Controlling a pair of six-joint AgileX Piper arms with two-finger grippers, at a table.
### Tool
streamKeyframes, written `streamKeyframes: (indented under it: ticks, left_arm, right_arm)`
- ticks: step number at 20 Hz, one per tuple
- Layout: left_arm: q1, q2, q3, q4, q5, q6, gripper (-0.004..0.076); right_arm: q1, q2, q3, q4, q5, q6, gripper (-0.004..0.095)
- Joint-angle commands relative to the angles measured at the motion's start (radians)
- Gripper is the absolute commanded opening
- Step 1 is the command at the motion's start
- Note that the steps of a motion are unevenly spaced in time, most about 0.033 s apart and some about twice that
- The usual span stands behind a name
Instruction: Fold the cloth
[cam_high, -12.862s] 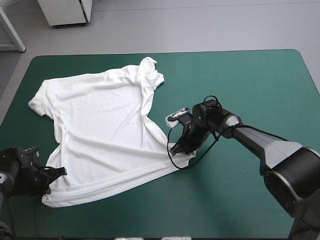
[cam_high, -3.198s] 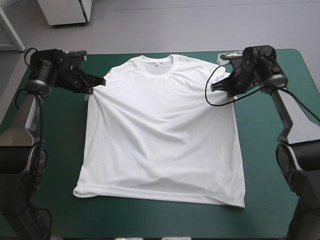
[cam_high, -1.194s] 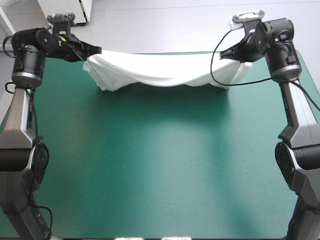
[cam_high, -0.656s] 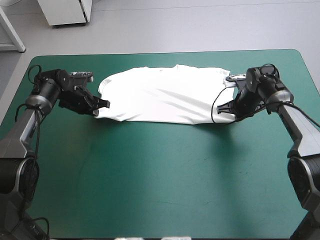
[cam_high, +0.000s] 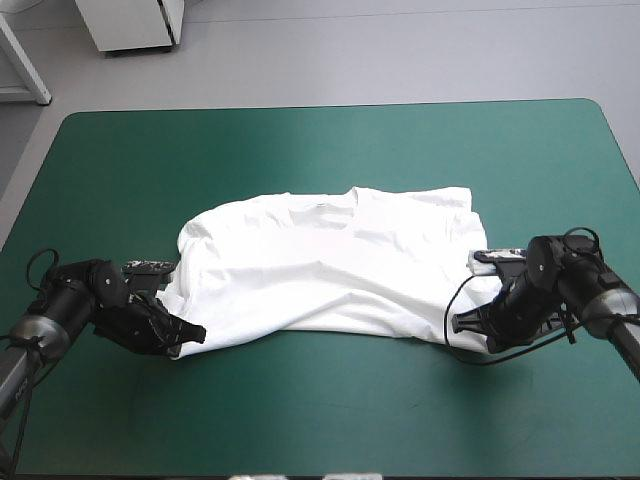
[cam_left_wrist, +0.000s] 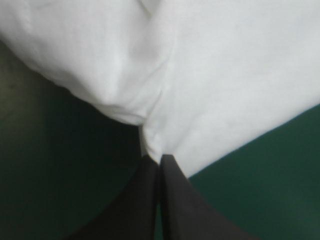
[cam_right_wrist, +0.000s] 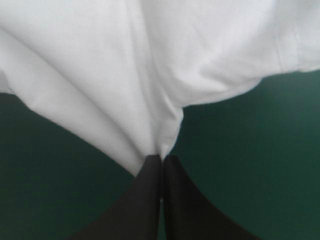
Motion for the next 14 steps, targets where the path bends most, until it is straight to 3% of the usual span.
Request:
streamKeyframes:
  ticks: [1, 3, 5, 6, 7, 8, 9, 14]
  left_arm:
    - [-0.004, -0.05, 0.015, -0.018, 0.004, -0.006, -0.0009]
    - [-0.003, -0.053, 0.001, -0.016, 0.004, -0.013, 0.0008]
    - [-0.003, -0.053, -0.02, -0.021, 0.023, -0.013, 0.0116]
    - [-0.003, -0.053, -0.035, -0.021, 0.06, -0.013, 0.0243]
    - [-0.003, -0.053, -0.044, -0.021, 0.089, -0.013, 0.0314]
    - [-0.003, -0.053, -0.076, -0.019, 0.157, -0.018, 0.0438]
    - [-0.003, -0.055, -0.125, -0.014, 0.209, -0.044, 0.0492]
    - [-0.003, -0.104, -0.377, 0.038, 0.223, -0.116, 0.0491]
  right_arm:
    - [-0.005, -0.055, 0.037, 0.033, -0.001, -0.012, -0.0017]
    - [-0.005, -0.055, 0.037, 0.076, 0.007, -0.061, 0.002]
    - [-0.005, -0.055, 0.027, 0.087, 0.007, -0.067, 0.0189]
    - [-0.005, -0.055, 0.015, 0.085, 0.019, -0.081, 0.0359]
    - [-0.005, -0.055, 0.005, 0.084, 0.029, -0.081, 0.0438]
    - [-0.022, -0.059, -0.03, 0.08, 0.058, -0.079, 0.0542]
    - [-0.022, -0.068, -0.075, 0.074, 0.083, -0.079, 0.056]
    - [-0.022, -0.124, -0.377, -0.04, 0.128, -0.032, 0.0509]
